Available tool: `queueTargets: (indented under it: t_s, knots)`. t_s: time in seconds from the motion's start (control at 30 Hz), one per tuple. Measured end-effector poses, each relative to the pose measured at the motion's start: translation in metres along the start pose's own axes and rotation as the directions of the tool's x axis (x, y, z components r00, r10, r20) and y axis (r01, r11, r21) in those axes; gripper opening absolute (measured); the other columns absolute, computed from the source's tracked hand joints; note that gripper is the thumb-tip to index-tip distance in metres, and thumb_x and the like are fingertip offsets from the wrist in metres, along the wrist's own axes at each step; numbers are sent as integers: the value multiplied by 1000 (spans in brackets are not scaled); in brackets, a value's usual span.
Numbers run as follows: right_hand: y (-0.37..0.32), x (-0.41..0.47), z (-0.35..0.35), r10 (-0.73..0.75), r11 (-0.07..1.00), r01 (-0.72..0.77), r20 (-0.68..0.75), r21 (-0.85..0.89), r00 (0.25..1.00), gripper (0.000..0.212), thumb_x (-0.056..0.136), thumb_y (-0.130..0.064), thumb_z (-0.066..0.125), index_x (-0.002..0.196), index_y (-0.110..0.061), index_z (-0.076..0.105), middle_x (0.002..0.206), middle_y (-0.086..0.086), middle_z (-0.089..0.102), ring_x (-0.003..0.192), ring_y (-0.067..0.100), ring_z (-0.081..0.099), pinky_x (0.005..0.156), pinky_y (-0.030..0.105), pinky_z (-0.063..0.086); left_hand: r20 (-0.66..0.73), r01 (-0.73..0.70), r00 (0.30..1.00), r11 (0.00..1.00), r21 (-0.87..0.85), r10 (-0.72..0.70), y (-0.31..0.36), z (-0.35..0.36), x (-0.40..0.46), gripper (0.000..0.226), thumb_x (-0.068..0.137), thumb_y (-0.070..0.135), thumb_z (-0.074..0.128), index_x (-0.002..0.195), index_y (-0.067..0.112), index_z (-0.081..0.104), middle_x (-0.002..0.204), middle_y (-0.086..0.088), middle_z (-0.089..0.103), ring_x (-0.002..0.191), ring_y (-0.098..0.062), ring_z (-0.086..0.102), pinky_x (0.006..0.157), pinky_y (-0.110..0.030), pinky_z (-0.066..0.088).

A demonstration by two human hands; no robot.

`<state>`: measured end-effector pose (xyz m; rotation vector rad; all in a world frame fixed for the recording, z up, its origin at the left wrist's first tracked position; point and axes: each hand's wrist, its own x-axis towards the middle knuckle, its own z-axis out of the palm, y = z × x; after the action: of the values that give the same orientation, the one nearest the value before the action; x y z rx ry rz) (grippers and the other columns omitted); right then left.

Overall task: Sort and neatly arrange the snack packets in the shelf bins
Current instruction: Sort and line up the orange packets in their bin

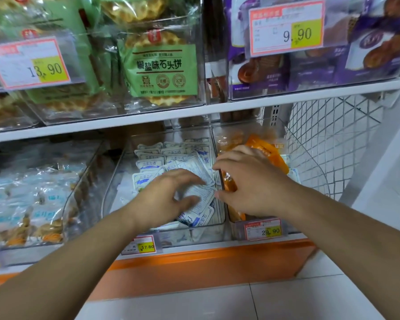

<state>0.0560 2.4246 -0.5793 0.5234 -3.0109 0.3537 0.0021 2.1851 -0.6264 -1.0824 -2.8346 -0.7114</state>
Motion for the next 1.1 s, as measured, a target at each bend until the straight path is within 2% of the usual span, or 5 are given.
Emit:
queueTargets:
  t_s: [0.1,0.4,0.77,0.93,1.1]
  knots:
    - [0,0,1,-4,1000,4,-10,-5,1000,67,94,-59,61,153,-33,44,159,-16,37,148,13,19,122,36,17,203,-82,978,989,122,56,3,19,7,61,95,63,54,149,36,46,154,14,43,145,-5,33,123,-31,24]
    - [1,-1,1,7,1000,-7,-4,21,1000,67,93,-60,62,153,-35,43,159,-18,37,148,12,18,121,36,17,156,28,982,908,417,-102,-34,-16,-7,28,80,52,75,95,31,63,99,15,66,100,-10,60,94,-31,46]
    - [-4,-1,-1,12,1000,-12,-8,27,1000,64,95,-53,63,152,-33,44,159,-17,36,147,11,15,119,33,14,256,195,947,981,21,-194,4,7,19,16,96,39,67,110,32,66,89,14,67,71,-3,64,70,-26,51]
    - [-4,-3,-2,17,999,-16,-4,34,1000,65,96,-54,62,154,-34,41,161,-17,33,147,10,12,120,34,15,181,315,928,946,80,-324,2,23,24,60,82,49,81,130,20,58,115,4,62,95,-13,64,85,-31,55]
    - [-4,-3,-2,14,1000,-14,-2,26,1000,66,96,-56,61,154,-35,41,162,-17,32,148,11,13,121,34,13,386,406,841,914,11,-379,-15,8,21,83,67,63,85,139,38,54,83,14,65,77,-3,63,72,-22,47]
